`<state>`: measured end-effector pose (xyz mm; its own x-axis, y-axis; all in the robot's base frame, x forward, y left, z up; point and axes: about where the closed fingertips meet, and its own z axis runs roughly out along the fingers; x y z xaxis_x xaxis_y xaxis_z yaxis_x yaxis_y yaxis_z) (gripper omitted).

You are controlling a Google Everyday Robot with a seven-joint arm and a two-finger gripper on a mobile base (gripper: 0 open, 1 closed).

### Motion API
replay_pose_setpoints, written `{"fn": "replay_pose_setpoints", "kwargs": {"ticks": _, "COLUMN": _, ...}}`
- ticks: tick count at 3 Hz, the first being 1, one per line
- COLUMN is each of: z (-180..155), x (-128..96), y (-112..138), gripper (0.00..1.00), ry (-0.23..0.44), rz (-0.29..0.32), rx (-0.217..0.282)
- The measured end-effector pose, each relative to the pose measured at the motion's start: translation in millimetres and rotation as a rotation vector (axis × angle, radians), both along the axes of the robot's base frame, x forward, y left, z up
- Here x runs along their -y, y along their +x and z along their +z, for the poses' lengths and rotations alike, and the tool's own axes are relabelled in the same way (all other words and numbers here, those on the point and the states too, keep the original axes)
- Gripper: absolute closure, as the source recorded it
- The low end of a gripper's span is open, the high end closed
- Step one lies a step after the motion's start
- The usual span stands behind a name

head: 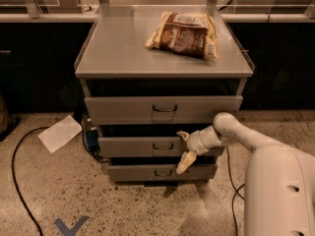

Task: Open middle drawer

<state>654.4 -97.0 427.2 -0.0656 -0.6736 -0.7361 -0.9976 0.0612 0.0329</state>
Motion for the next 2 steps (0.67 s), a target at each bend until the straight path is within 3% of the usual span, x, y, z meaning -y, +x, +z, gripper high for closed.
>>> {"fn": "replay_pose_setpoints", "kwargs": {"ticks": 1, "z": 2.3, "x": -3.6, "y": -4.1, "gripper": 0.0, "ry": 0.002, "rz": 0.003, "rx": -0.028}}
{"fn": "replay_pose_setpoints", "kwargs": {"ticks": 2, "z": 9.2, "x": -13.5, "y": -23.5, "gripper": 0.0, "ry": 0.006, "rz": 0.025, "rx": -0.113}}
